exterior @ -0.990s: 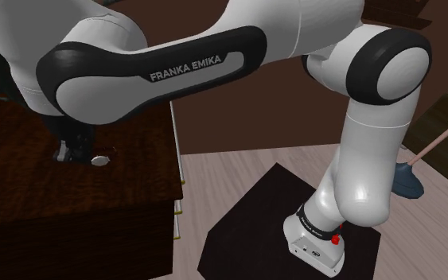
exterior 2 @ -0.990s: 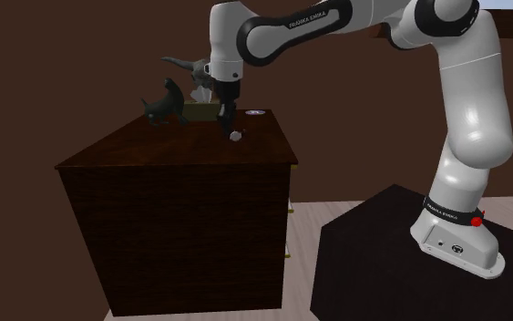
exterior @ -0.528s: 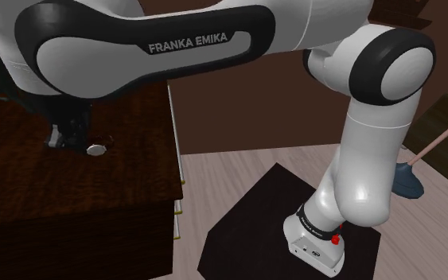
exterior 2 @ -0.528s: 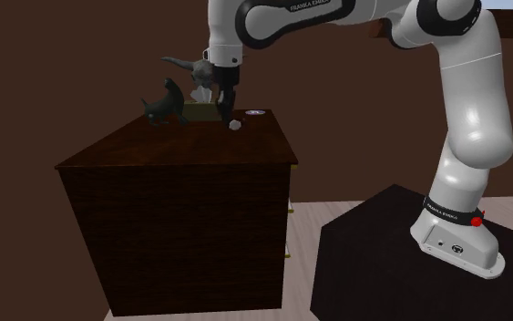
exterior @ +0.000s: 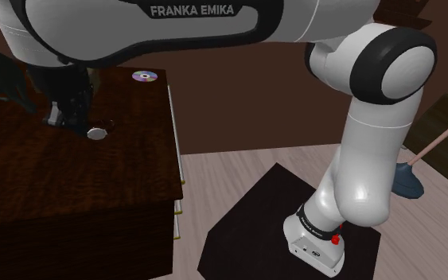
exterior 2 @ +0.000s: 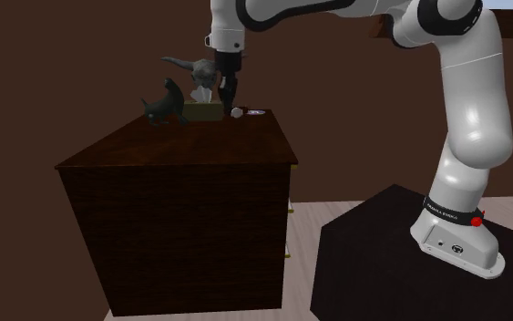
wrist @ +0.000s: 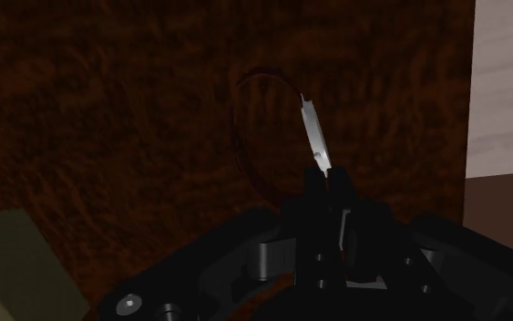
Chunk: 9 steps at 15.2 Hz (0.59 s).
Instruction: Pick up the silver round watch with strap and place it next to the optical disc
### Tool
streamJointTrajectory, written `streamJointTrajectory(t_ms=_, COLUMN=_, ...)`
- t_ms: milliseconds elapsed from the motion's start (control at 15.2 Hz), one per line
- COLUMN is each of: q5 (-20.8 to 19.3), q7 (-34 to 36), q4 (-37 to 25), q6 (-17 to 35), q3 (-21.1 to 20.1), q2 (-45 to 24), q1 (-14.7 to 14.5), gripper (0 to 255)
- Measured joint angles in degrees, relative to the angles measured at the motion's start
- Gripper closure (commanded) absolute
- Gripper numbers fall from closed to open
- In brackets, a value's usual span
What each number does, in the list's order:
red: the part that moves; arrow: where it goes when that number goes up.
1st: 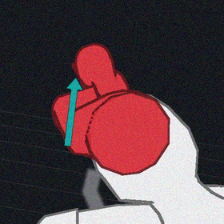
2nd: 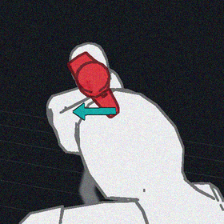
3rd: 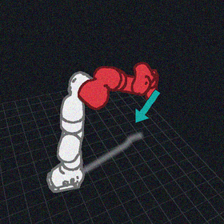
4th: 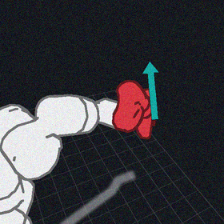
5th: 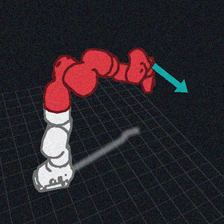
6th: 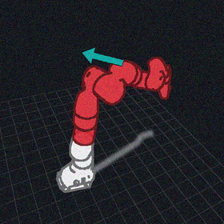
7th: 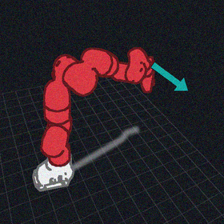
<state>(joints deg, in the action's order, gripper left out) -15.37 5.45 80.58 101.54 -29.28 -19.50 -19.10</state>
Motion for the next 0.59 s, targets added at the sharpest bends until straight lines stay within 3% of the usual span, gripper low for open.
streamJointTrajectory(t_ms=594, q5=1.8, q7=-10.7, q4=-0.2, q6=1.0, q3=3.0, q2=0.2, q1=7.7, gripper=255)
